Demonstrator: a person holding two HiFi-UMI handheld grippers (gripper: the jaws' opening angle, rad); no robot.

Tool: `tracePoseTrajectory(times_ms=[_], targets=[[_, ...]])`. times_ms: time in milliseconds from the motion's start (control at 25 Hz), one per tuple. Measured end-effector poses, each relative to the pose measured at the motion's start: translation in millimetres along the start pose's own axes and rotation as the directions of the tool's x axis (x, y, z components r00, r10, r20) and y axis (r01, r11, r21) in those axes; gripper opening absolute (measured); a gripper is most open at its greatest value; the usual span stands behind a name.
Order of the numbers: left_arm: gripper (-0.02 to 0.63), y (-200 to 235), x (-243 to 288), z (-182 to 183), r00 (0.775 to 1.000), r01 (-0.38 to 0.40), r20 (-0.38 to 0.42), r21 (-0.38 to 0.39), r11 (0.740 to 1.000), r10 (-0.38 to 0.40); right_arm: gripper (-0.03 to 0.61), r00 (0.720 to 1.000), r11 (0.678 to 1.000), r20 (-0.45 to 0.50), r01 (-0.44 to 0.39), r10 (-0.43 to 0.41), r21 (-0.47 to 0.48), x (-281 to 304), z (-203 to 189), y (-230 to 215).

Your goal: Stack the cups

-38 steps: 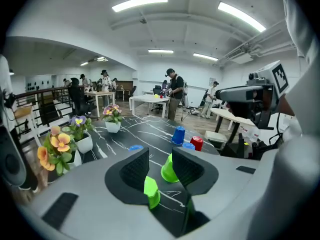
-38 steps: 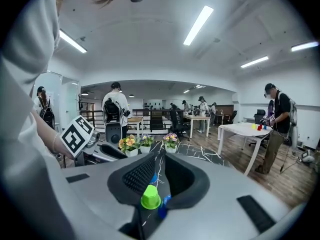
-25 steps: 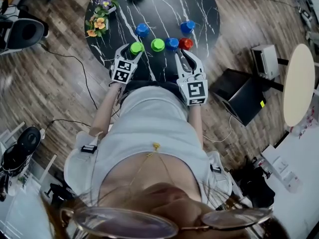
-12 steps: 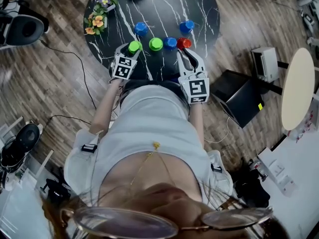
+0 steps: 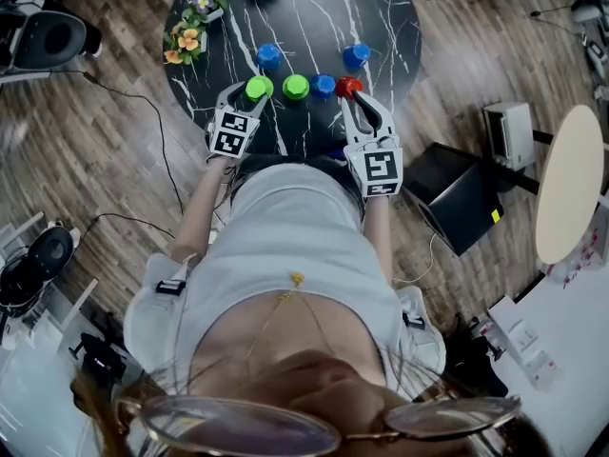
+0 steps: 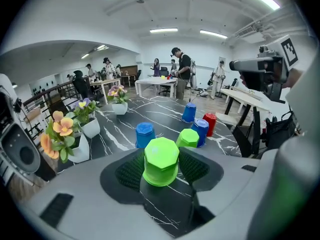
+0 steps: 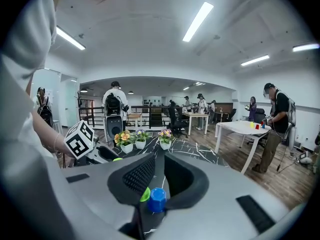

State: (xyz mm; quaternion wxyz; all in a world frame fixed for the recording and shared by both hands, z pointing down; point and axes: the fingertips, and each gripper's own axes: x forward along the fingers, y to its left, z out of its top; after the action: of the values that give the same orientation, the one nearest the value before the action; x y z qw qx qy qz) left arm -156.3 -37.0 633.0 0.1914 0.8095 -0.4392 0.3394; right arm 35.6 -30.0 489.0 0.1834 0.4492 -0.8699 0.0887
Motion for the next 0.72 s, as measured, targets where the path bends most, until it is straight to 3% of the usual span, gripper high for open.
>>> tracePoseTrajectory(times_ms=[280,720], targets=[[0.233,-15.8,-10.6,40.8,0.996,0.037,0.079,0.018,0.999,-0.039,0.051,1.000,1.000,0.006,-0.001,0.001,0.002,-3.2,-2.7,-10.9],[0.233,-58.1,-0.4,78.0,0.987,0.123,0.089,0.106,0.987,-0.132,0.051,0.999,0.999,0.003,0.033,-0.033,0.017,-13.0,-7.9,-30.7]])
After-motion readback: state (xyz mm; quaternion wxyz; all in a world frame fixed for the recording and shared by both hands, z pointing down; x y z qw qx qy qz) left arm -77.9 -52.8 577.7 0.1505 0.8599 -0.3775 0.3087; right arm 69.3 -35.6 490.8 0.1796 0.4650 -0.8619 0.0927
